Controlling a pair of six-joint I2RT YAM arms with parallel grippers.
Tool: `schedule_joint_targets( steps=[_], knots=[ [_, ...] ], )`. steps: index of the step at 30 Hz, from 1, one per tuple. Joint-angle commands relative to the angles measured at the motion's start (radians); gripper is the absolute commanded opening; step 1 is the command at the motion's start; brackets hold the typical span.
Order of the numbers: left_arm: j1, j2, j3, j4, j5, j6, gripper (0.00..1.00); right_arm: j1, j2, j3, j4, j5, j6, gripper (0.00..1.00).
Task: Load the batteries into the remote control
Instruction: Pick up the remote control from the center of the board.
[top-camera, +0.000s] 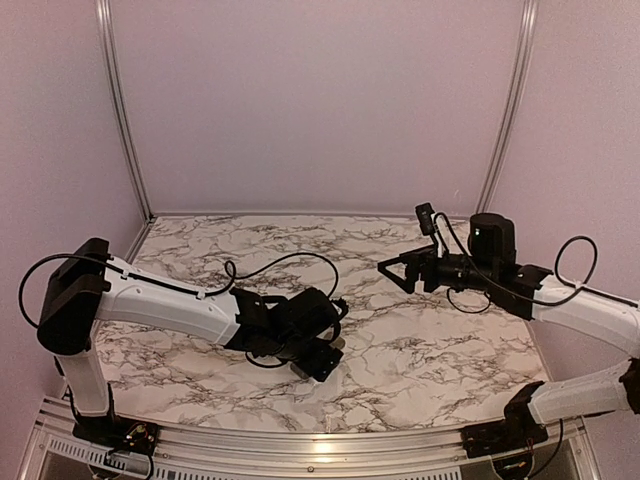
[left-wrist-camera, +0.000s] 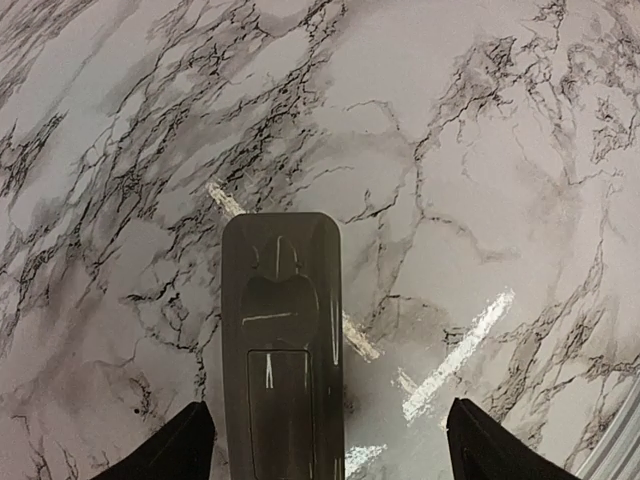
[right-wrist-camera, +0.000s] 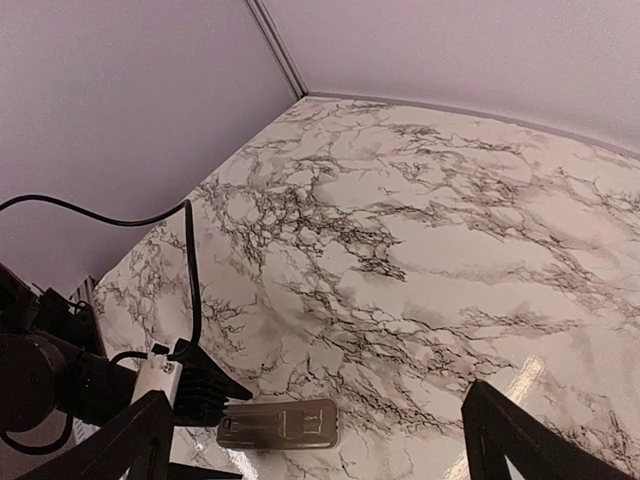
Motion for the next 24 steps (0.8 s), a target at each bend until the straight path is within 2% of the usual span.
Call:
schedule_joint_targets(
  steps=[1, 8, 16, 19, 24],
  knots=[
    [0.017, 0.044, 0.041, -0.091, 0.037, 0.016, 0.81, -0.008, -0.027, -0.061, 0.081, -0.035, 0.054, 0.99],
    [0.062, 0.081, 0.033, -0.080, 0.101, 0.005, 0.76, -0.008, -0.076, -0.140, 0.194, -0.115, 0.102, 0.99],
    [0.066, 0.133, 0.052, -0.090, 0.144, 0.030, 0.66, -0.008, -0.030, -0.110, 0.134, -0.158, 0.065, 0.99],
    [0.064, 0.153, 0.058, -0.105, 0.130, 0.034, 0.59, -0.008, -0.029, -0.108, 0.130, -0.152, 0.059, 0.99],
    [0.066, 0.152, 0.072, -0.127, 0.102, 0.035, 0.41, -0.008, -0.023, -0.099, 0.122, -0.177, 0.019, 0.99]
  ],
)
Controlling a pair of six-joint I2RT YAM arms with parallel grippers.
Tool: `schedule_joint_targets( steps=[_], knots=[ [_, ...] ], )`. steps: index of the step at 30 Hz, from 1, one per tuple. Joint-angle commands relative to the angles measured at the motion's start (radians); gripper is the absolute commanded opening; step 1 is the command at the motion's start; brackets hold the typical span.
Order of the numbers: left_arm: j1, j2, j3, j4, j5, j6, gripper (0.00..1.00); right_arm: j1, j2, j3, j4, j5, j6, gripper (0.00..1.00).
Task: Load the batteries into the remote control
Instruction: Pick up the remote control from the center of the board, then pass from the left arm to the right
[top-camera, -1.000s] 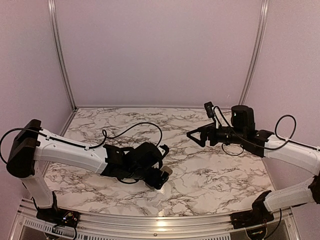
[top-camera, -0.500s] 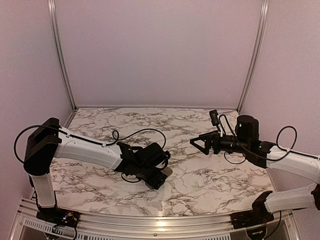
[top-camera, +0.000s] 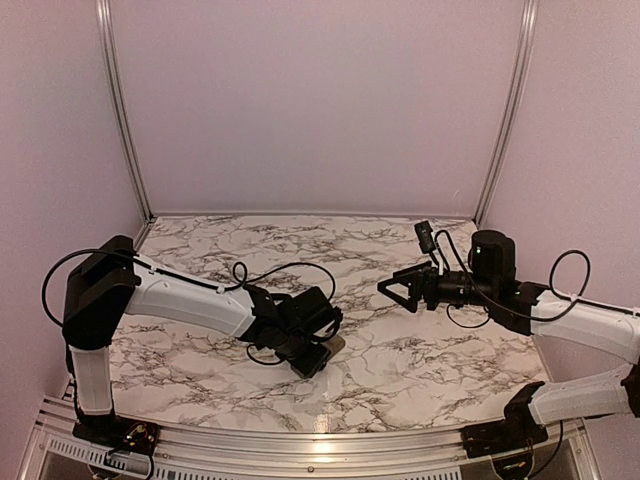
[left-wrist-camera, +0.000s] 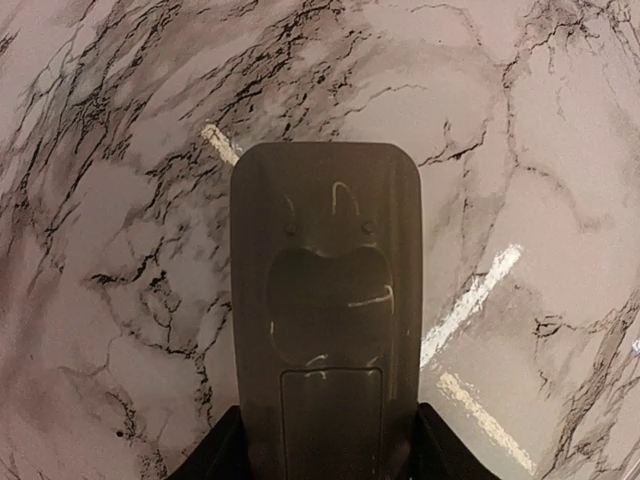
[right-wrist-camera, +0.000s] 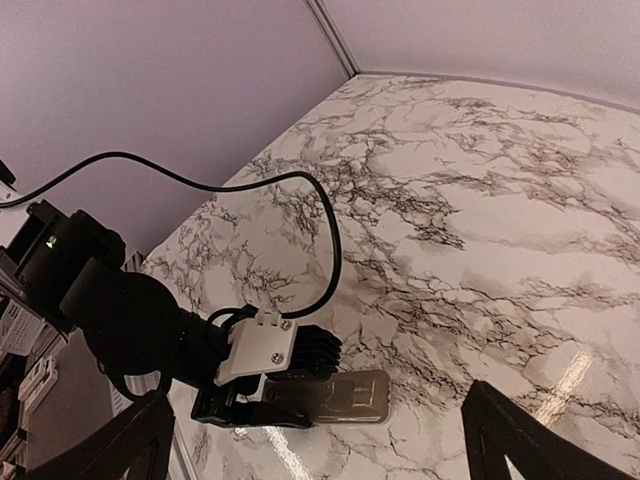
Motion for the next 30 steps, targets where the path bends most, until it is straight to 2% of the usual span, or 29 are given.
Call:
schedule_joint_targets(
  steps=[1, 10, 18, 21, 25, 30],
  knots=[
    [0.000, 0.011, 0.005, -0.028, -0.013, -0.004, 0.38, -0.007, 0.012, 0.044, -0.014, -0.037, -0.055, 0.99],
    [0.068, -0.329, -0.223, 0.291, 0.153, -0.036, 0.29, -0.007, 0.019, 0.104, 0.027, -0.068, -0.095, 0.99],
    [0.085, -0.662, -0.428, 0.656, 0.302, -0.047, 0.28, 0.017, 0.058, 0.144, 0.262, -0.312, -0.011, 0.92],
    [0.085, -0.742, -0.481, 0.749, 0.329, -0.053, 0.28, 0.063, 0.068, 0.170, 0.342, -0.352, 0.031, 0.92],
    [0.085, -0.808, -0.531, 0.825, 0.363, -0.065, 0.28, 0.142, 0.118, 0.261, 0.289, -0.375, 0.000, 0.92],
    [0.085, -0.852, -0.581, 0.916, 0.397, -0.084, 0.29, 0.201, 0.188, 0.322, 0.350, -0.394, 0.066, 0.92]
  ],
)
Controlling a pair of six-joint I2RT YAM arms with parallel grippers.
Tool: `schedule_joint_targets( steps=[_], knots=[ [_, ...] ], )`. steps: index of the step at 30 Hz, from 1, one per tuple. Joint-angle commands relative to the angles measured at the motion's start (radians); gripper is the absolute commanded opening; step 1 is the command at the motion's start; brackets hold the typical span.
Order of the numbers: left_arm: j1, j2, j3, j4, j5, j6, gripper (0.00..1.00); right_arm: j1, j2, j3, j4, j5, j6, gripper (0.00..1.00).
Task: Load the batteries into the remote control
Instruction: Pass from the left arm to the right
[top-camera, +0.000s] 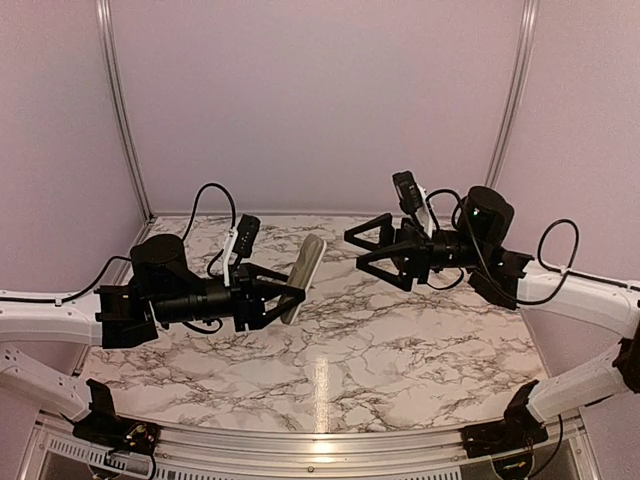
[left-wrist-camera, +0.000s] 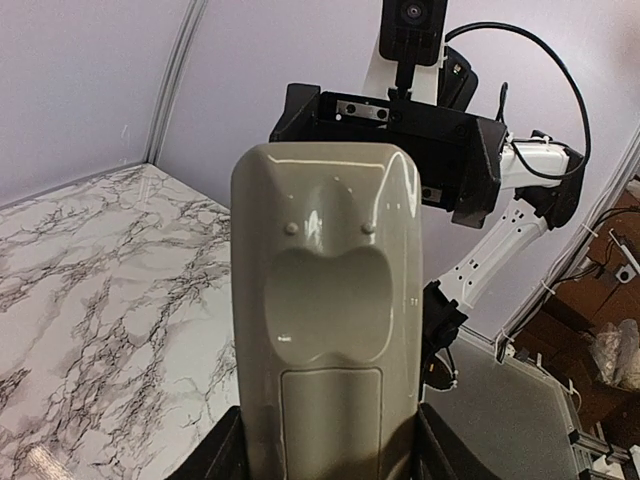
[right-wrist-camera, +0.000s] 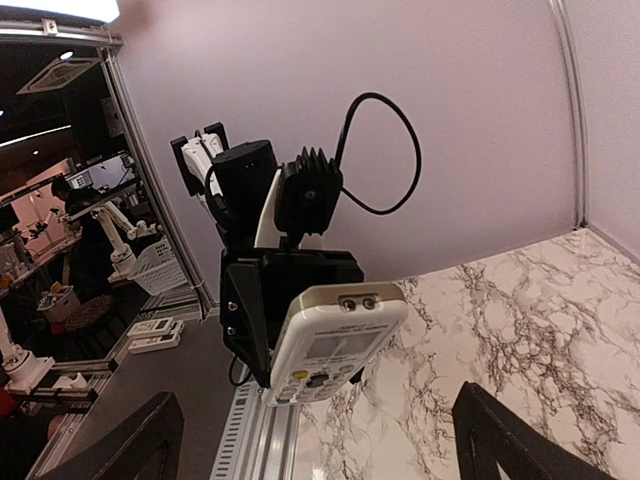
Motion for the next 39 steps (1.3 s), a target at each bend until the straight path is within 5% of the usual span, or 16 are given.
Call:
schedule_joint_targets(
  steps=[1, 15, 25, 34, 35, 39],
  knots=[
    [0.003, -0.040, -0.041, 0.150, 0.052, -0.020, 0.29, 0.045, 0.063, 0.071, 0.066, -0.038, 0.065, 0.91],
    [-0.002, -0.063, -0.095, 0.221, 0.055, -0.017, 0.29, 0.168, 0.248, 0.199, 0.134, -0.022, 0.138, 0.81],
    [-0.003, -0.067, -0.115, 0.236, 0.051, -0.014, 0.28, 0.170, 0.304, 0.215, 0.273, -0.059, 0.259, 0.58],
    [-0.003, -0.070, -0.115, 0.200, 0.028, -0.004, 0.28, 0.170, 0.320, 0.229, 0.275, -0.074, 0.282, 0.26],
    [-0.003, -0.071, -0.116, 0.199, 0.024, -0.003, 0.30, 0.170, 0.320, 0.228, 0.277, -0.078, 0.286, 0.23],
    [0.000, -0.086, -0.118, 0.179, 0.005, -0.015, 0.62, 0.170, 0.311, 0.230, 0.237, -0.078, 0.263, 0.18]
  ],
)
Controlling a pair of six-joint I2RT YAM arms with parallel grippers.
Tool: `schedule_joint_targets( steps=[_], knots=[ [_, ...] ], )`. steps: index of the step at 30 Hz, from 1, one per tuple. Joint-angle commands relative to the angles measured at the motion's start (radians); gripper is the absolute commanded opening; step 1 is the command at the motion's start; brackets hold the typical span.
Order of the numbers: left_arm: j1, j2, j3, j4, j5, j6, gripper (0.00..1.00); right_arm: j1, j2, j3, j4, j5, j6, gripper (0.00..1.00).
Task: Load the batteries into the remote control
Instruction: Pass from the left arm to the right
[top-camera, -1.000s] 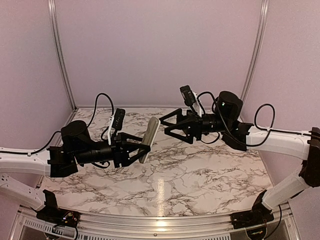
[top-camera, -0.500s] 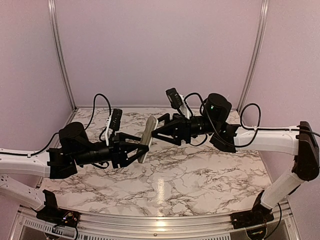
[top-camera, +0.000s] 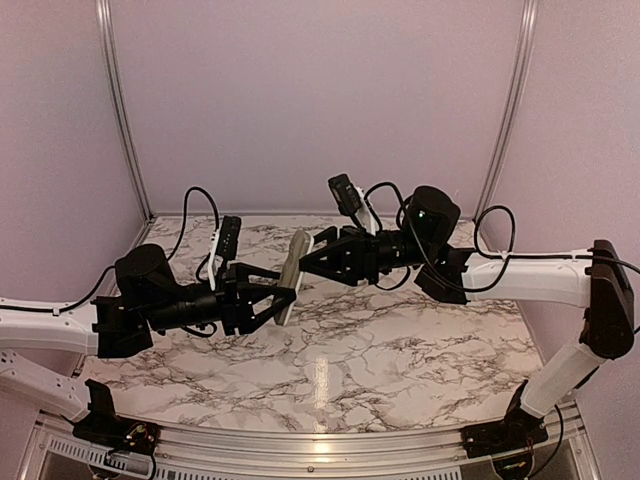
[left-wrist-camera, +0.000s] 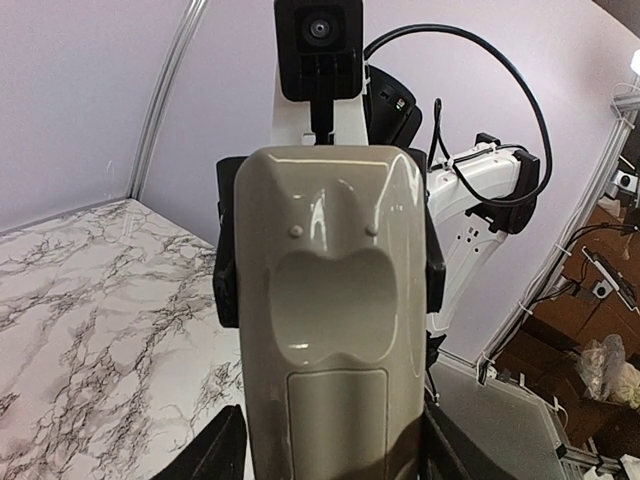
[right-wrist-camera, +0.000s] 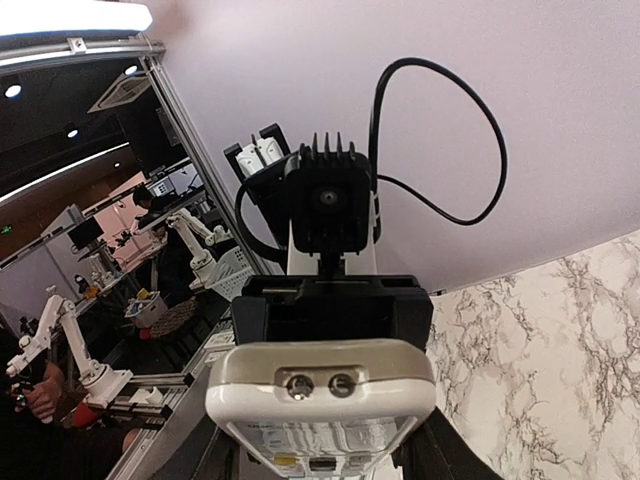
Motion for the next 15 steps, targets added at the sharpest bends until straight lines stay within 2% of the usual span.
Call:
schedule_joint_targets(
  steps=[1, 4, 6, 10, 15],
  knots=[
    [0.004, -0.046, -0.014, -0.027, -0.032, 0.015, 0.69, 0.003, -0.008, 0.054, -0.050, -0.023, -0.009, 0.17],
    [0.023, -0.109, -0.012, -0.103, -0.073, 0.015, 0.84, -0.010, -0.030, 0.084, -0.247, 0.033, -0.141, 0.16],
    [0.037, -0.159, -0.019, -0.155, -0.103, 0.015, 0.97, -0.023, -0.038, 0.122, -0.443, 0.090, -0.249, 0.15],
    [0.077, -0.236, -0.032, -0.260, -0.190, -0.015, 0.99, -0.031, -0.027, 0.181, -0.785, 0.284, -0.444, 0.14],
    [0.164, -0.242, -0.033, -0.396, -0.252, -0.112, 0.99, -0.031, 0.021, 0.221, -1.042, 0.485, -0.556, 0.13]
  ],
)
